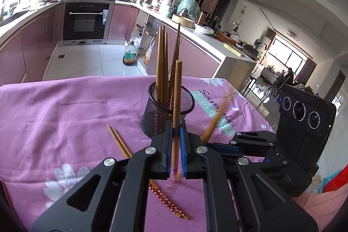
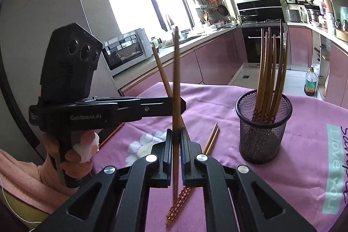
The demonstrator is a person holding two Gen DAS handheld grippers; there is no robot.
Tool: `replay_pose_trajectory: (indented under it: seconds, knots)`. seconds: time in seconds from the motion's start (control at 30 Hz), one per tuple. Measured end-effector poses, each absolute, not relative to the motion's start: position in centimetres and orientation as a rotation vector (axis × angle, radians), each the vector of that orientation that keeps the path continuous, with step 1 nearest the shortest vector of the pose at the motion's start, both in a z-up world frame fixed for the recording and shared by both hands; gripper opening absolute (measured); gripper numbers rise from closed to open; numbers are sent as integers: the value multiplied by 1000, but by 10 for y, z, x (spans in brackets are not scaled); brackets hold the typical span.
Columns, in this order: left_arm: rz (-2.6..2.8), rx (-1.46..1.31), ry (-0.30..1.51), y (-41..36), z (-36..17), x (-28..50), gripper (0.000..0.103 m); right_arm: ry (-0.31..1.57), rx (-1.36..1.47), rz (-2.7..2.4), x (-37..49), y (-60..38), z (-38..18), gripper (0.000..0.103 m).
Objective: Organize utensils
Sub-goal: 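Raise the left tool's chopstick upright into the cup while the right tool does likewise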
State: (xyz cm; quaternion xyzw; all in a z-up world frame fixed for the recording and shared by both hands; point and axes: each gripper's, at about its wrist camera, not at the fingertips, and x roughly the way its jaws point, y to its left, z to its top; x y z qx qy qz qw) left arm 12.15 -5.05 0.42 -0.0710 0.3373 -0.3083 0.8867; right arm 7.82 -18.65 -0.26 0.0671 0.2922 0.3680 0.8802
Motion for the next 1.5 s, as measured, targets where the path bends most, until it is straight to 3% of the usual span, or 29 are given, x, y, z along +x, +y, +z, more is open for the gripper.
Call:
replay_pose_trajectory:
  seconds: [0.33, 0.8, 1.17, 1.5]
  knots:
    - [-624, -136, 665, -47, 18, 122, 7, 552, 159, 697, 79, -210, 16, 5]
    - [-616, -110, 512, -43, 85, 119, 7, 415, 170, 573, 83, -264, 67, 5]
    - [-600, -109, 412, -53, 131, 129, 7, 409, 127, 511, 110, -266, 73, 5]
    - [-592, -105, 468, -80, 111, 158, 7, 487, 95, 489, 140, -256, 57, 5]
